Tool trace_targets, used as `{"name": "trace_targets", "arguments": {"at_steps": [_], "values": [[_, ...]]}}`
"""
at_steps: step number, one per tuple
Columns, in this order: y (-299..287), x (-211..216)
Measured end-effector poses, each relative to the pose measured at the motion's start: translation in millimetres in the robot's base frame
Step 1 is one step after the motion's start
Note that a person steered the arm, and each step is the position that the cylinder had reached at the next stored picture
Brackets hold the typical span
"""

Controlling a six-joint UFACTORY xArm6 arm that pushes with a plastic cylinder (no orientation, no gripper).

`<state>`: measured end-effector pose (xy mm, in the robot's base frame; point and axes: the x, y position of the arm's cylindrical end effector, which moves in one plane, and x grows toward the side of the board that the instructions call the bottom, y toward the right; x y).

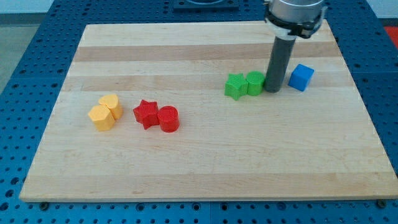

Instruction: Nudge the blue triangle to the blue cube

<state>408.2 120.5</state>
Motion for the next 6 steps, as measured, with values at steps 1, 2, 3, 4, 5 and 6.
{"name": "trace_targets", "arguments": {"at_steps": [1,2,3,4,5,6], "values": [[-22.6,0.0],[-37.8,-3.4],[-37.8,-20.7],[-33.3,-30.0],[-16.1,-30.0],[0.9,-29.9]]}}
